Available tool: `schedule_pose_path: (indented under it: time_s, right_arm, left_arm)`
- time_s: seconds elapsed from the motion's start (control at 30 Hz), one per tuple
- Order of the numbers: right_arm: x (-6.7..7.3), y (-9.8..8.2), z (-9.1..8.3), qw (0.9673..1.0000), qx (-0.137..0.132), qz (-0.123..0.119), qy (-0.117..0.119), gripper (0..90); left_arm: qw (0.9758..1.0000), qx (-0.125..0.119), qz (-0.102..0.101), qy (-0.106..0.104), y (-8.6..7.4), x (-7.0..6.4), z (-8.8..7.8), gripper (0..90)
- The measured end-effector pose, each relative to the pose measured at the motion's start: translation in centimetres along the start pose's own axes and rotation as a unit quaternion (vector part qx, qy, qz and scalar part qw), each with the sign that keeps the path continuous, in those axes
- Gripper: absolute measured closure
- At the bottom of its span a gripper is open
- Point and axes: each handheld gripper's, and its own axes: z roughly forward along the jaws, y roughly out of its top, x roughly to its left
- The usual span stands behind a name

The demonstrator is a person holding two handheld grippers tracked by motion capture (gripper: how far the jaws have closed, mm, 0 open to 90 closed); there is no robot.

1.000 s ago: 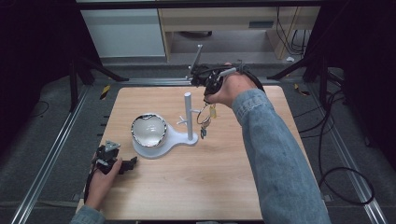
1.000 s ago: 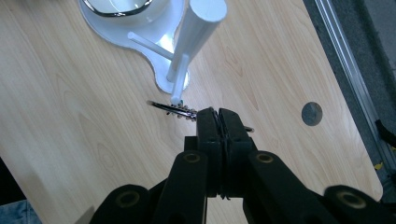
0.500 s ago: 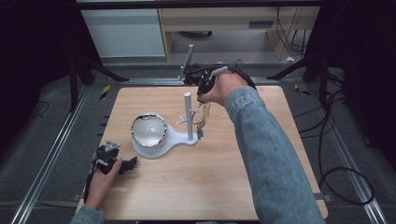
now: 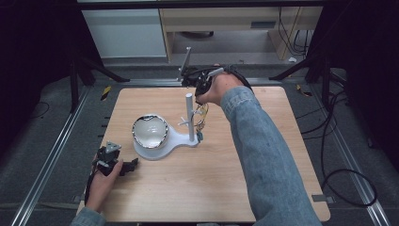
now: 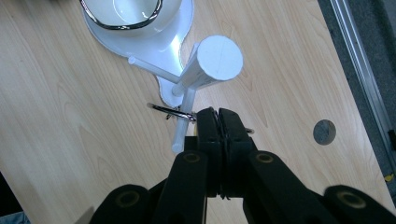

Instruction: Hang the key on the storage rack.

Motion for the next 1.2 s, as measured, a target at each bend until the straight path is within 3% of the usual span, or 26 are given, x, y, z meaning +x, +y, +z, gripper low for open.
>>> schedule_pose_path:
  time_s: [0.77, 1.07, 1.2]
  right_arm:
    - [-0.8, -0.7, 1.3, 0.9998, -0.006, 0.016, 0.013, 85.7]
    - [-1.2, -1.4, 0.6, 0.9995, -0.008, 0.029, 0.001, 81.0]
    - [-1.5, -2.0, 0.5, 0.9993, -0.009, 0.036, -0.010, 74.7]
  left_arm:
    - [1.0000, 0.000, 0.001, -0.001, 0.0, 0.0, 0.0, 0.0]
    - [1.0000, 0.000, 0.001, -0.001, 0.0, 0.0, 0.0, 0.0]
    - [1.0000, 0.000, 0.001, -0.002, 0.0, 0.0, 0.0, 0.0]
